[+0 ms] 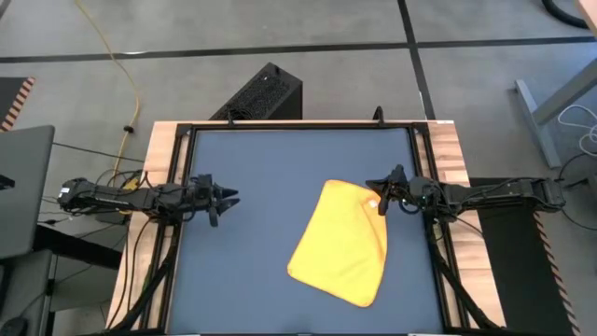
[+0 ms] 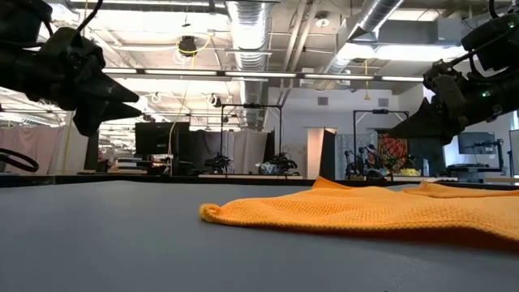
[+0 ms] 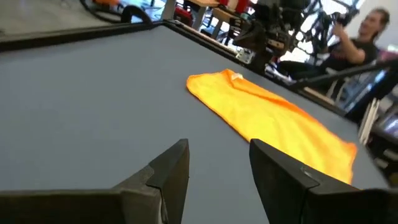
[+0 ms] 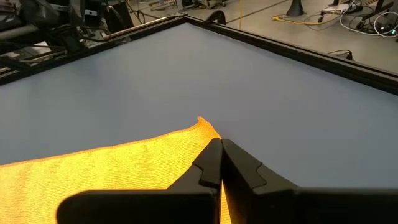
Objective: Roll towel into tight, uniform cylinder
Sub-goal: Roll the orange microfiber cloth
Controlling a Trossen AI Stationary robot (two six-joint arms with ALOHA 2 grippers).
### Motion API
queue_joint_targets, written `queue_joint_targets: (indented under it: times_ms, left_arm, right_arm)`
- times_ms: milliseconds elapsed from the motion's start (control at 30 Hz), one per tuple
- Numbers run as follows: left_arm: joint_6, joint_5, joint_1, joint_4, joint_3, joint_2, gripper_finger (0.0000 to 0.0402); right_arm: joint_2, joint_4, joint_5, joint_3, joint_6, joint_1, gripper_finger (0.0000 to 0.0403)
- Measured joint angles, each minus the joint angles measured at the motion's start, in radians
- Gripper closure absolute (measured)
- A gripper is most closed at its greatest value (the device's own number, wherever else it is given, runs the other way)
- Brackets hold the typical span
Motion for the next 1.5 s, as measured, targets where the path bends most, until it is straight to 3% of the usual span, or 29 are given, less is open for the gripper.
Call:
queue_joint_targets:
  times_ms: [200, 300, 467, 600, 733, 867, 1233, 1500]
  left_arm:
    - [-0.145, -0.144, 0.0, 0.001, 0.0, 0.006, 0.0244]
    - [-0.118, -0.09, 0.0, 0.013, 0.0, 0.007, 0.0244]
    - [-0.014, 0.062, -0.001, 0.205, 0.004, 0.063, 0.0244]
    - [0.037, 0.085, -0.002, 0.229, 0.043, 0.19, 0.0244]
    - [0.096, 0.085, -0.002, 0.238, 0.078, 0.33, 0.0244]
    - [0.177, 0.077, -0.002, 0.334, 0.097, 0.459, 0.0244]
    - [0.219, 0.085, -0.001, 0.577, 0.1, 0.697, 0.0244]
    - [0.214, 0.081, -0.001, 0.592, 0.1, 0.735, 0.0244]
  right_arm:
    - [0.0, 0.001, 0.0, 0.0, 0.002, -0.003, 0.037]
    - [0.0, 0.014, 0.0, 0.0, 0.056, -0.006, 0.037]
    - [0.0, 0.021, 0.001, 0.0, 0.197, -0.01, 0.037]
    - [0.0, 0.072, -0.008, 0.002, 0.207, -0.038, 0.037]
    - [0.003, 0.025, -0.12, 0.046, 0.114, -0.046, 0.037]
    - [0.045, -0.036, -0.11, 0.091, 0.098, -0.03, 0.0368]
    - [0.346, -0.26, -0.104, 0.256, -0.087, 0.04, 0.0296]
    - [0.635, -0.59, -0.106, 0.545, -0.233, 0.043, 0.0212]
